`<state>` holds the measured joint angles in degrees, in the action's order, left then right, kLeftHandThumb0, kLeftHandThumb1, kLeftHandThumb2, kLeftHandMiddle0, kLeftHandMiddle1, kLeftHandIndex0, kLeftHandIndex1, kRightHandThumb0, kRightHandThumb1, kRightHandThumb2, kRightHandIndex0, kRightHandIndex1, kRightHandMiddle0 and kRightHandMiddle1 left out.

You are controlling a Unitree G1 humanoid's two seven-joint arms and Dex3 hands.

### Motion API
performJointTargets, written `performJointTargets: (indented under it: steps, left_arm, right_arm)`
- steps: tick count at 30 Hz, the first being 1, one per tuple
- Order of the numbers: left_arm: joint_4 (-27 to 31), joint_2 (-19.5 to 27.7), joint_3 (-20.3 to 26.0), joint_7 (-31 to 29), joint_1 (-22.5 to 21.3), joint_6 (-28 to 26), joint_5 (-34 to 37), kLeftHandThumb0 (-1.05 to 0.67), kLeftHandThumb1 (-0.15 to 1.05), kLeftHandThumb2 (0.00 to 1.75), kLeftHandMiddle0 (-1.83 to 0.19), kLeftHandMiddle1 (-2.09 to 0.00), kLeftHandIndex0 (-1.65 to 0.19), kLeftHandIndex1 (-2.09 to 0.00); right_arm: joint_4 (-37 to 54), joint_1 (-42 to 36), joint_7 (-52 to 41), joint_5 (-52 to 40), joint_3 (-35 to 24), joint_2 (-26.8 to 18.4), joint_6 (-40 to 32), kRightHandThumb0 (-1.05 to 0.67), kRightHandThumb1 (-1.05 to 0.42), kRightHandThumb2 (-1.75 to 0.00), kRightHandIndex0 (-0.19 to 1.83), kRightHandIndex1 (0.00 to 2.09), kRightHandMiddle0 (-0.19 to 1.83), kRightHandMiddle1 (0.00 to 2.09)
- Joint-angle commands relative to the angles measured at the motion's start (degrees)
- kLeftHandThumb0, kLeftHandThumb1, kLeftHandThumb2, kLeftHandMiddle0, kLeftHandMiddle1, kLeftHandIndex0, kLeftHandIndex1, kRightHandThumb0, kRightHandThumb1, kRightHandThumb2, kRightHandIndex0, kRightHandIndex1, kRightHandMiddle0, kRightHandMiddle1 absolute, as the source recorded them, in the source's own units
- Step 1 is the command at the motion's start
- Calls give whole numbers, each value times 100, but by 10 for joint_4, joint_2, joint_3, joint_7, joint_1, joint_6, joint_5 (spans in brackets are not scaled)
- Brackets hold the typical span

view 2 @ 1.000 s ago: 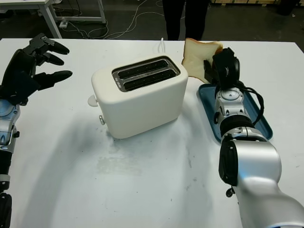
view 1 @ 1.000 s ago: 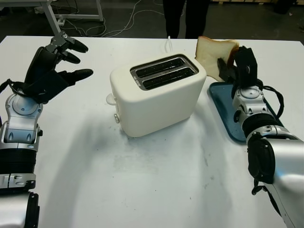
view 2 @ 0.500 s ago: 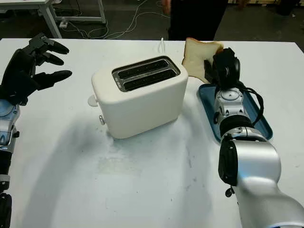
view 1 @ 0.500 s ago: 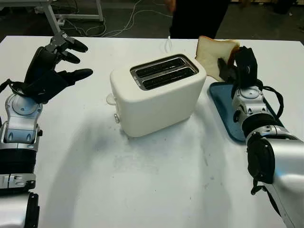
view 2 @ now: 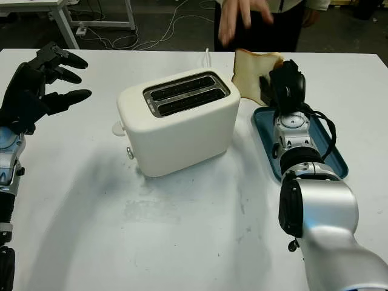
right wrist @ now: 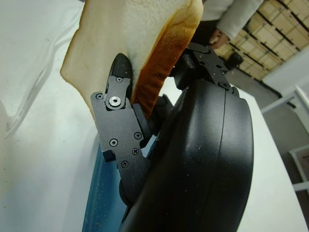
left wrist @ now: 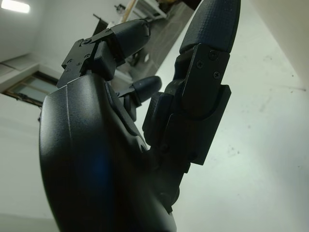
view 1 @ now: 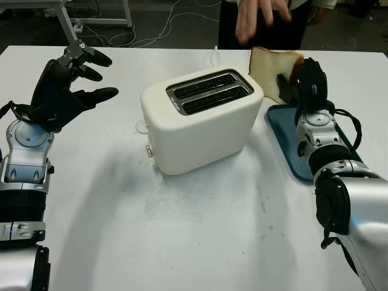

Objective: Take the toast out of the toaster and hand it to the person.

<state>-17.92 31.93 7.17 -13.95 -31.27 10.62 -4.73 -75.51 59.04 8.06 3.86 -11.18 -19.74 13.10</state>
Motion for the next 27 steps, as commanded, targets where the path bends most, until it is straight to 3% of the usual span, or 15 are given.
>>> performJointTargets:
  steps: [1, 23, 27]
  left_arm:
    - [0, -1, -1, 1, 1, 1, -1, -93, 90, 0, -11, -143, -16, -128]
    - [0, -1, 1, 5, 6, 4, -2, -94, 90, 0, -12, -143, -16, -128]
    - [4, -2, 2, 6, 7, 2, -1, -94, 90, 0, -13, -143, -17, -128]
  right_arm:
    - [1, -3, 6, 3, 1, -1, 19, -10, -92, -49, 72, 175, 37, 175]
    - [-1, -4, -11, -4, -5, -3, 6, -11, -92, -50, 67, 175, 29, 175]
    - [0, -6, -15, 11, 11, -6, 8, -15, -92, -42, 67, 175, 29, 175]
